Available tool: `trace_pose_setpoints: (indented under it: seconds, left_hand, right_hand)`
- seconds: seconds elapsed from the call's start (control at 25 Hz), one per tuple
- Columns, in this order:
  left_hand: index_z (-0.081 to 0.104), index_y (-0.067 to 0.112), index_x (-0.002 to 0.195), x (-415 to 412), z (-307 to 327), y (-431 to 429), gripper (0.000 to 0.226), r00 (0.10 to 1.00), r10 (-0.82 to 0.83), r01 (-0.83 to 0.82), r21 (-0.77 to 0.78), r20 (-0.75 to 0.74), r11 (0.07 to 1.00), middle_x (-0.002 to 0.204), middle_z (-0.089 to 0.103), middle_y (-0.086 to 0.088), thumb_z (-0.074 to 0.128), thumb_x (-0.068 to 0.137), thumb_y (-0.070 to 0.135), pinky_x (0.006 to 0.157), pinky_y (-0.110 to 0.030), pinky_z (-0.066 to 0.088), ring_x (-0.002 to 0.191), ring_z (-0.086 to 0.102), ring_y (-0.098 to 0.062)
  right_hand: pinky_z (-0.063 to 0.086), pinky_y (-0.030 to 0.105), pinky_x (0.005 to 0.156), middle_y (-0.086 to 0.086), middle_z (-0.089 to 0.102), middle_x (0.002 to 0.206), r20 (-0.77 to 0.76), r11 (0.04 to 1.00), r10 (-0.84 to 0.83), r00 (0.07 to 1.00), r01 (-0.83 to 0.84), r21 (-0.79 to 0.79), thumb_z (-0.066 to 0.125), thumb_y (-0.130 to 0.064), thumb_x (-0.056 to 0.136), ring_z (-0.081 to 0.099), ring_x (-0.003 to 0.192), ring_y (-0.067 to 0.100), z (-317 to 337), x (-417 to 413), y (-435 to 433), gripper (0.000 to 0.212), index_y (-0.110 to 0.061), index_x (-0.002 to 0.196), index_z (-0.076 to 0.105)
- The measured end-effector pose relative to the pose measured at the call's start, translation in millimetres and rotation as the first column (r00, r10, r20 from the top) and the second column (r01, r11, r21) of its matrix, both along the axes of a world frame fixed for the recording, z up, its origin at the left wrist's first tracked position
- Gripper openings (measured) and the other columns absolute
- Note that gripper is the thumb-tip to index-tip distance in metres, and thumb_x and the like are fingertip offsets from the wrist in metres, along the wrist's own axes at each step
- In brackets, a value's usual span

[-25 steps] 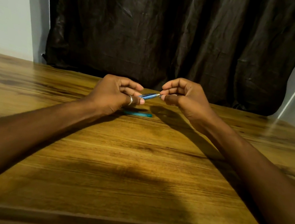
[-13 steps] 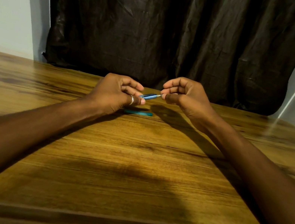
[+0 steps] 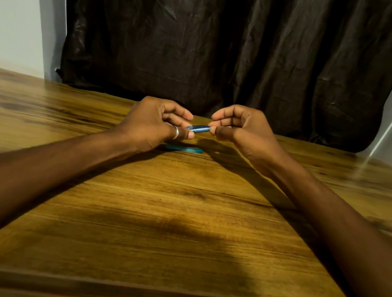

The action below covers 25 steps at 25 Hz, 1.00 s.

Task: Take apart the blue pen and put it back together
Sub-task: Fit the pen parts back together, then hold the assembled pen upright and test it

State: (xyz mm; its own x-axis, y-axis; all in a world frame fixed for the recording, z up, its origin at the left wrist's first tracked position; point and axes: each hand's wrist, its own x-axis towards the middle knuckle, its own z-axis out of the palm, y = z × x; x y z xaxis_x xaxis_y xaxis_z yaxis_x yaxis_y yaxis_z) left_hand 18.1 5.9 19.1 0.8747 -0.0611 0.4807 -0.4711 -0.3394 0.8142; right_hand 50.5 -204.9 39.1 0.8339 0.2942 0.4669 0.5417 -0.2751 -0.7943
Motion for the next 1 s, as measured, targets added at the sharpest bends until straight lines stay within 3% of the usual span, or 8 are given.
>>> trace_pose_setpoints:
  seconds: [0.12,0.24,0.36,0.6,0.72,0.84,1.0]
  left_hand:
    - [0.073,0.014,0.105,-1,0,0,0.036,1.0,-0.011,0.011,-0.017,-0.008,1.0,0.087,0.079,0.001,0.086,0.073,0.003,0.068,-0.015,0.057,0.081,0.076,-0.005]
    - [0.074,0.013,0.105,0,1,0,0.034,1.0,-0.005,0.003,-0.082,-0.025,0.997,0.088,0.08,-0.003,0.086,0.074,0.005,0.074,-0.018,0.059,0.083,0.076,-0.007]
    - [0.074,0.013,0.106,-1,2,-2,0.034,0.999,-0.026,0.021,-0.141,-0.036,0.99,0.088,0.08,0.0,0.085,0.075,0.005,0.073,-0.016,0.058,0.083,0.076,-0.006]
    - [0.073,0.007,0.11,-5,5,-5,0.027,0.994,-0.092,0.08,-0.191,-0.057,0.978,0.093,0.08,-0.005,0.079,0.083,0.007,0.07,-0.016,0.057,0.084,0.077,-0.01]
    - [0.073,0.004,0.112,-7,5,-8,0.019,0.971,-0.191,0.144,-0.282,-0.147,0.949,0.1,0.079,-0.014,0.067,0.094,0.009,0.07,-0.022,0.061,0.086,0.078,-0.019]
    - [0.073,0.01,0.11,-9,4,-13,0.018,0.931,-0.287,0.232,-0.245,-0.223,0.941,0.101,0.079,-0.013,0.067,0.094,0.009,0.075,-0.025,0.062,0.091,0.078,-0.02]
    - [0.072,0.012,0.109,-11,1,-21,0.016,0.883,-0.34,0.276,-0.227,-0.323,0.934,0.1,0.08,-0.011,0.069,0.093,0.016,0.07,-0.026,0.061,0.093,0.078,-0.022]
  right_hand:
    - [0.06,0.023,0.072,0.004,0.076,0.084,-0.03,0.999,0.021,0.999,-0.02,0.043,0.074,0.008,0.082,0.074,0.078,0.009,2,-1,0,0.025,-0.011,0.096,0.068]
    - [0.056,0.025,0.068,0.006,0.076,0.087,-0.156,0.983,0.08,0.984,-0.052,0.179,0.075,-0.001,0.084,0.074,0.081,0.015,1,-1,2,0.02,-0.01,0.102,0.069]
    - [0.056,0.024,0.068,0.002,0.077,0.09,-0.258,0.977,0.133,0.957,-0.082,0.196,0.076,-0.012,0.087,0.073,0.08,0.012,-3,-1,4,0.013,-0.014,0.099,0.072]
    - [0.052,0.023,0.067,0.002,0.077,0.088,-0.222,0.972,0.128,0.967,-0.078,0.222,0.072,-0.01,0.09,0.073,0.083,0.011,1,-4,6,0.007,-0.014,0.096,0.072]
    - [0.053,0.023,0.066,0.008,0.077,0.091,-0.26,0.944,0.147,0.954,-0.057,0.326,0.067,-0.009,0.093,0.072,0.084,0.014,6,-6,4,0.008,-0.008,0.1,0.07]
    - [0.054,0.025,0.07,0.01,0.078,0.096,-0.291,0.905,0.184,0.939,-0.047,0.422,0.06,-0.01,0.096,0.072,0.085,0.016,9,-9,4,0.014,-0.006,0.108,0.066]
    - [0.06,0.028,0.07,0.01,0.078,0.096,-0.307,0.833,0.262,0.915,-0.054,0.55,0.053,-0.013,0.101,0.076,0.087,0.019,12,-17,17,0.016,-0.007,0.113,0.062]
